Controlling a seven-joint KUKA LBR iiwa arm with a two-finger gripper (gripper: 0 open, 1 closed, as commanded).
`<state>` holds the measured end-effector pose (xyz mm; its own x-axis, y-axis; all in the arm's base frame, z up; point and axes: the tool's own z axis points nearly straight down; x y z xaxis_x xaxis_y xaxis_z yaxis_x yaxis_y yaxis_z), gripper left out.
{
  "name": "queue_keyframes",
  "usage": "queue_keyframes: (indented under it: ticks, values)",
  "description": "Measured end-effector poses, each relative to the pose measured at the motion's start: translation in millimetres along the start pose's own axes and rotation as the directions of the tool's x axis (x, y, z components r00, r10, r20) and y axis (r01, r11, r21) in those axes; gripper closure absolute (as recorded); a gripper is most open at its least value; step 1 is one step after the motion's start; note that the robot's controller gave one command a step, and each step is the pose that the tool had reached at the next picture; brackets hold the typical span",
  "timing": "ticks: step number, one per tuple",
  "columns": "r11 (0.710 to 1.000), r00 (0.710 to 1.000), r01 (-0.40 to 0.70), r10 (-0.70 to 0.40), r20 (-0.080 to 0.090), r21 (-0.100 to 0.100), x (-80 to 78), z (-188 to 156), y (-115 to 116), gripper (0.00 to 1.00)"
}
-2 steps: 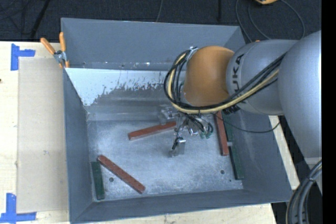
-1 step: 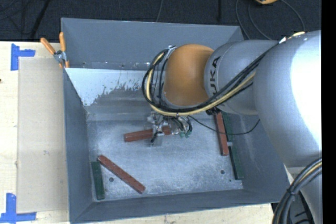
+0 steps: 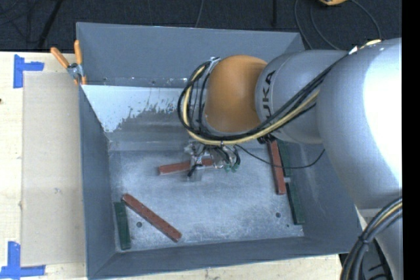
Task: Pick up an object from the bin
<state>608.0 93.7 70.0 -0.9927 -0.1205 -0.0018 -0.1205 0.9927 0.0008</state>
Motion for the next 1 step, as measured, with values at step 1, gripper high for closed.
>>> queue_keyframes:
  ticks: [1]
  values:
    - [1.0, 1.0, 0.021, -0.021, 0.0, 0.001, -5.8, -138.8, 4.5, 1.0]
